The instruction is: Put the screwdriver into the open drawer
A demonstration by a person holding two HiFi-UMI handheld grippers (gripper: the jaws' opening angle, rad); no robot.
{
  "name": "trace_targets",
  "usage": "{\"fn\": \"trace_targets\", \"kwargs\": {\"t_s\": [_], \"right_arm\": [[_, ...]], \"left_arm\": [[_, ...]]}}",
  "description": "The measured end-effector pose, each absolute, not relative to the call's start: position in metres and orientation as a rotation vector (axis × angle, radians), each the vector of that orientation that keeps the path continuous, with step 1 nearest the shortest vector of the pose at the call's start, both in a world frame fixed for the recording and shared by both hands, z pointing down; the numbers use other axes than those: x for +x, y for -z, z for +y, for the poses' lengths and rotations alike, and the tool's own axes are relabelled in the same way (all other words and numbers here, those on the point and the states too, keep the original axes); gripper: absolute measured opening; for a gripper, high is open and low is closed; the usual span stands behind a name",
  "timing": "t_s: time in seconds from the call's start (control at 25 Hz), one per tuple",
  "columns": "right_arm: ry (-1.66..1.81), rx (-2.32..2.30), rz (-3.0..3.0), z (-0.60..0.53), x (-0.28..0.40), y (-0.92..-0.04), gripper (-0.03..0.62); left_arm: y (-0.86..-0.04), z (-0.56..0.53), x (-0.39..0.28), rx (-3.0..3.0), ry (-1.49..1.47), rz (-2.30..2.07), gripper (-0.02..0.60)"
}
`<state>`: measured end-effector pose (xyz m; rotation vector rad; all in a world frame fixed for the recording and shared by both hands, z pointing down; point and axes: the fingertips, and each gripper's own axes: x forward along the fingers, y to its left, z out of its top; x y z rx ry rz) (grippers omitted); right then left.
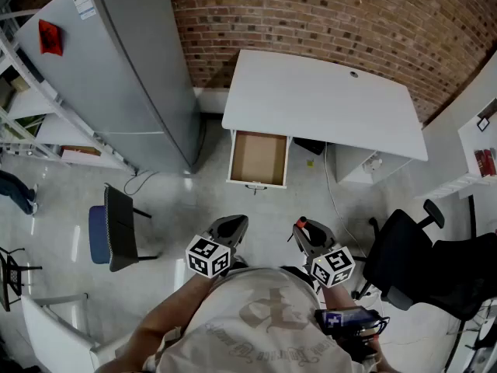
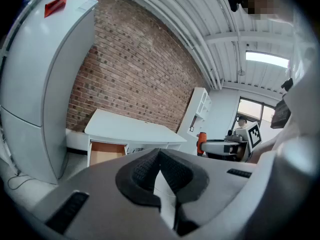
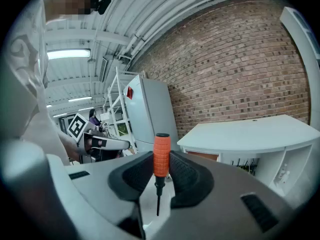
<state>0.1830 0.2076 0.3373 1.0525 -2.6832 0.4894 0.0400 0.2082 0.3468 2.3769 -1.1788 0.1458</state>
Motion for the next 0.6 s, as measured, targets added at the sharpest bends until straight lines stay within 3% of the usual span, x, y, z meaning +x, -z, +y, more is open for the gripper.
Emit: {"fn": "trace_targets", "kwargs": {"t_s": [0.6], "right_arm": [[-0.506, 0.967, -2.7, 0.219, 0.178, -0.344, 0.104]], "left_arm": [[-0.354, 0.23, 0.047, 2.334, -0.164, -1.224, 0.02]]}}
